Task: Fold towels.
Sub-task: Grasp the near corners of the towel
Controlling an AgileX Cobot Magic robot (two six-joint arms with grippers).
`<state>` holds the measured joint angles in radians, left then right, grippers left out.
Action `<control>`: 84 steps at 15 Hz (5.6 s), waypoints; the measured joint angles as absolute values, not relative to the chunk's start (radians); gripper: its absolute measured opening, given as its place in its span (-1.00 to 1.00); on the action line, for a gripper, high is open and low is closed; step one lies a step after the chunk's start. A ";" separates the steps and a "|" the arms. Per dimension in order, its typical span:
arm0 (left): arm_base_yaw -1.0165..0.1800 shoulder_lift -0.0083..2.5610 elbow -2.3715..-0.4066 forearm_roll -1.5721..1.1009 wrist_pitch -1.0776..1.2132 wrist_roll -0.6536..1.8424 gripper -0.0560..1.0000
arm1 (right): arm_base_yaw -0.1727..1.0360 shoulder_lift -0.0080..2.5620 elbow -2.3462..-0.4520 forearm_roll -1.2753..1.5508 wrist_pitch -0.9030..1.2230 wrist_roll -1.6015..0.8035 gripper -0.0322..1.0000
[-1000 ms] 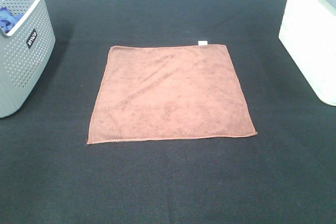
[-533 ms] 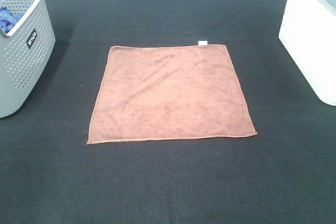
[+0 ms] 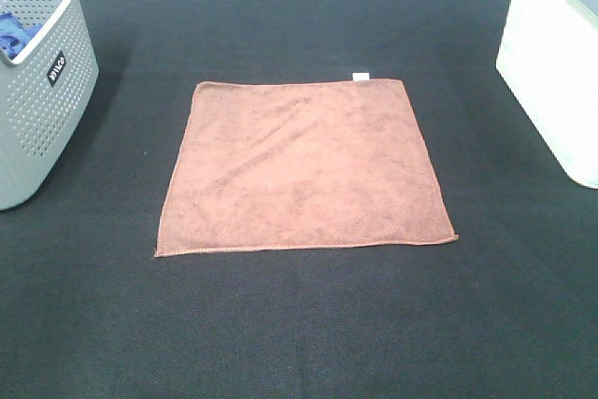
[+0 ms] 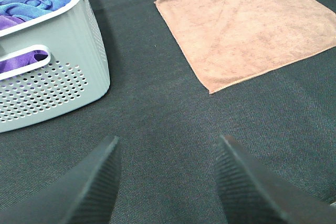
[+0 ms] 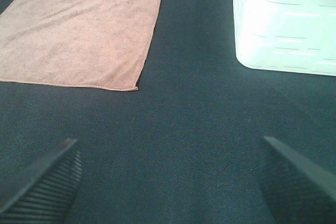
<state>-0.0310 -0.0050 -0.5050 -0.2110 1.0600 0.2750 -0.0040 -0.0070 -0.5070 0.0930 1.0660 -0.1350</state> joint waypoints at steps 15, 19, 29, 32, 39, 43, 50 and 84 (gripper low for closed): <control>-0.031 -0.005 -0.505 -0.211 1.060 0.275 0.11 | -0.004 -0.007 -0.507 0.093 1.066 -0.135 0.71; -0.031 -0.005 -0.505 -0.211 1.060 0.275 0.11 | -0.004 -0.007 -0.507 0.093 1.066 -0.135 0.71; -0.031 -0.005 -0.505 -0.211 1.060 0.275 0.11 | -0.004 -0.007 -0.507 0.093 1.066 -0.135 0.71; -0.031 -0.005 -0.505 -0.211 1.060 0.275 0.11 | -0.004 -0.007 -0.507 0.093 1.066 -0.135 0.71; -0.031 -0.005 -0.505 -0.211 1.060 0.275 0.11 | -0.004 -0.007 -0.507 0.093 1.066 -0.135 0.71; -0.031 -0.005 -0.505 -0.211 1.060 0.275 0.11 | -0.004 -0.007 -0.507 0.093 1.066 -0.135 0.71; -0.031 0.039 -0.517 -0.227 0.974 0.274 0.11 | -0.004 0.074 -0.523 0.115 0.932 -0.131 0.71; -0.154 1.992 -0.856 -1.449 0.467 1.055 0.27 | -0.016 2.078 -1.201 0.709 0.745 -0.537 0.71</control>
